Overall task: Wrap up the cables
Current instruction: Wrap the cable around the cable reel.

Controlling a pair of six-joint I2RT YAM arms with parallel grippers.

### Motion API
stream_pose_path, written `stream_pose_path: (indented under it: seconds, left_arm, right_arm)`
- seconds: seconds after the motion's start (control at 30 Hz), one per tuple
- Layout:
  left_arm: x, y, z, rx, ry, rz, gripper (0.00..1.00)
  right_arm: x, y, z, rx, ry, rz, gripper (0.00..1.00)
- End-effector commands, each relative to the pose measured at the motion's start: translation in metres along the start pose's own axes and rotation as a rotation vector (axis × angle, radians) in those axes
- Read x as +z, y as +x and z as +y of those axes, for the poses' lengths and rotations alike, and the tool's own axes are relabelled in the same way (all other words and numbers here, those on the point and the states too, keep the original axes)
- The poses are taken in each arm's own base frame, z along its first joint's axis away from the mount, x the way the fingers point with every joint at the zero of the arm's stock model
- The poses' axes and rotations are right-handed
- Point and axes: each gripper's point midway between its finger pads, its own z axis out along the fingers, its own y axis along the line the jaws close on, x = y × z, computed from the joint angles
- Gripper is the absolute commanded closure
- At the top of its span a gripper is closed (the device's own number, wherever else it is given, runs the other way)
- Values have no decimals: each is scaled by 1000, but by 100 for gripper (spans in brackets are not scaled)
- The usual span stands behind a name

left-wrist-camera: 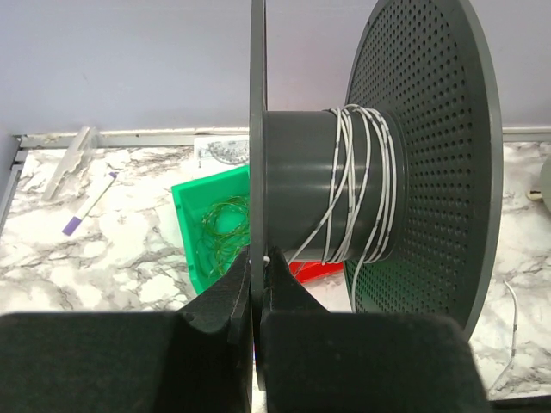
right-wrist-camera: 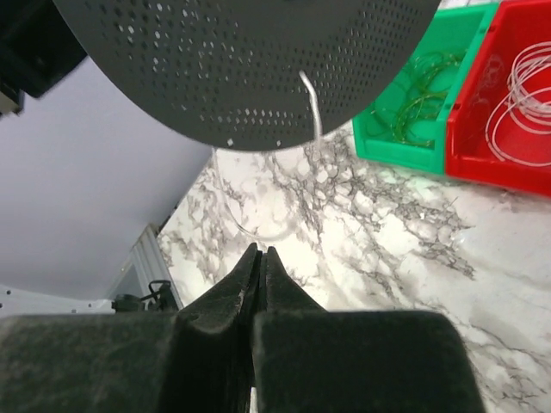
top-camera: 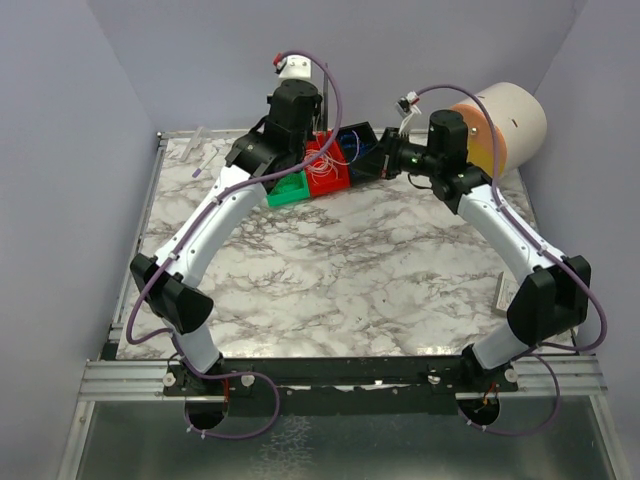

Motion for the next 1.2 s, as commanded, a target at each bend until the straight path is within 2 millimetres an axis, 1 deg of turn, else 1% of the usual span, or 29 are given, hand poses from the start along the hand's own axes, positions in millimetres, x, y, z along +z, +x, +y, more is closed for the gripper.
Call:
stream_pose_path:
  seconds: [0.0,0.13,0.17,0.2,0.27,0.37,0.47,0.5,0.57,0.67,0.77,1.0,1.07,1.1,1.17]
  left_arm:
    - [-13,-46,10,-151,63,-91,100]
    - [-10,-43,13,-170,87,-75,100]
    - [-10,-43,13,-171,90,-73,100]
    - [-9,-42,13,-172,93,-71,100]
    - [-9,-42,13,-170,98,-68,100]
    - [-10,-42,12,-171,104,-68,100]
    - [-11,-41,10,-170,121,-65,100]
    - [-11,-41,9,-170,129,-62,100]
    - [-11,-39,5,-168,147,-55,100]
    - [-12,-37,3,-170,159,-49,100]
    - [-12,-34,0,-171,173,-40,100]
    - [-14,-34,-4,-174,202,-35,100]
    - [-15,-33,-6,-175,213,-32,100]
    - [-14,-33,-7,-176,217,-31,100]
    - [-13,-31,-8,-176,218,-26,100]
  right_arm:
    - [2,13,-6,53,-47,19,100]
    - [-2,8,-8,87,-66,-13,99]
    - [-3,6,-7,97,-70,-22,94]
    - [-4,2,-4,107,-80,-30,87]
    - [-8,-5,5,119,-121,-38,70]
    - [-15,-14,22,105,-201,-44,50]
    - [-19,-22,32,96,-244,-59,32]
    - [-18,-25,33,95,-245,-62,30]
    - [-16,-28,31,102,-244,-65,29]
    - [-11,-29,28,123,-253,-62,29]
    - [-5,-30,21,146,-238,-64,31]
    - [5,-32,11,186,-239,-64,44]
    - [6,-33,12,187,-253,-67,53]
    - [6,-32,15,187,-272,-63,61]
    - [6,-32,20,182,-318,-59,90]
